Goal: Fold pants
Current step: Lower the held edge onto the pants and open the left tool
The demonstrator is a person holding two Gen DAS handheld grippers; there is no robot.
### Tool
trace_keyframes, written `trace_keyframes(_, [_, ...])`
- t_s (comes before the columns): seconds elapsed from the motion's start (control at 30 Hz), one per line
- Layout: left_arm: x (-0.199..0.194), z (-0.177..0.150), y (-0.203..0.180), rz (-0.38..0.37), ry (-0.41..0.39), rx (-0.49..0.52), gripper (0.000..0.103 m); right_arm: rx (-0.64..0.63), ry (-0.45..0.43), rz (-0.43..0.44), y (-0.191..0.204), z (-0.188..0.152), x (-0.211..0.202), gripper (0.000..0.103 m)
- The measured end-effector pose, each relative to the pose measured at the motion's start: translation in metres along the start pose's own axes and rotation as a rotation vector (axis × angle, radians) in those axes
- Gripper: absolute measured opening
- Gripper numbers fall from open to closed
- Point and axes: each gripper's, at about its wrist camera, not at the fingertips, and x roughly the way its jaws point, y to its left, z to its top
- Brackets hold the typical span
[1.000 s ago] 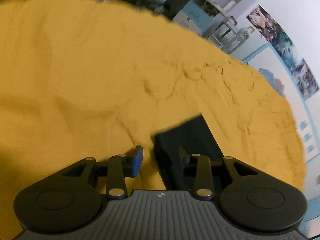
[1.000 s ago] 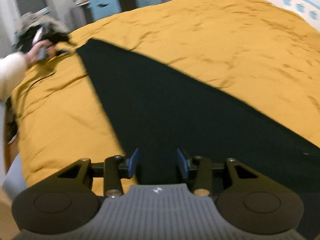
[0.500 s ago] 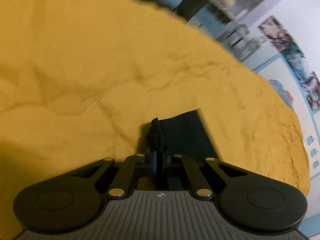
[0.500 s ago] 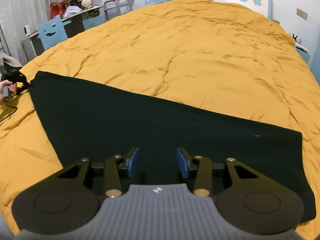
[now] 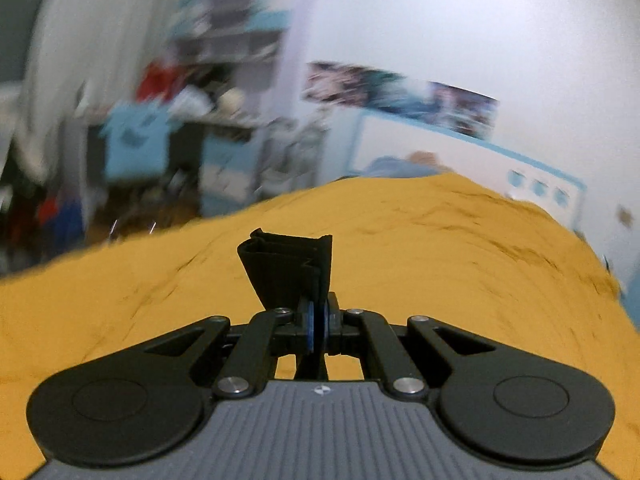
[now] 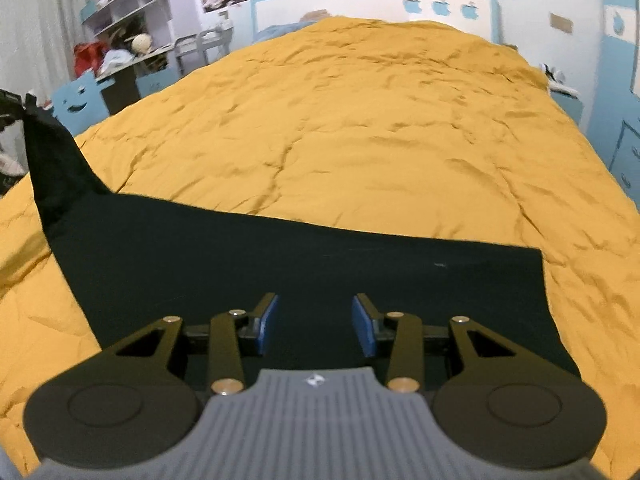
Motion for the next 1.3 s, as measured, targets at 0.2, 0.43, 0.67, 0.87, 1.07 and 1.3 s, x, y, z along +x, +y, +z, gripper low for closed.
trace_keyframes(0.2, [-0.018, -0.026, -0.145, -0.050, -0.051, 0.349, 0.004, 0.007, -0.064, -0.010, -0.016, -0.009, -0.019, 0.037])
trace_keyframes(0.43, [-0.039, -0.153, -0.264, -0.215, -0.025, 0.722, 0.004, 0.039, -0.086, 0.006, -0.027, -0.026, -0.032, 0.037])
trace_keyframes(0.67, [-0.044, -0.292, -0.278, -0.336, 0.209, 0.962, 0.004, 0.043, -0.057, 0.047, -0.024, -0.040, -0.033, 0.037])
trace_keyframes(0.87, [-0.037, -0.291, -0.266, -0.420, 0.354, 0.852, 0.010, 0.064, -0.036, 0.108, -0.016, -0.042, -0.024, 0.037])
trace_keyframes(1.07, [-0.017, -0.259, -0.243, -0.696, 0.569, 0.483, 0.017, 0.078, -0.018, 0.159, -0.006, -0.038, -0.019, 0.037])
trace_keyframes(1.3, [0.000, -0.224, -0.182, -0.647, 0.515, 0.084, 0.017, 0.151, 0.011, 0.229, -0.002, -0.026, 0.003, 0.038])
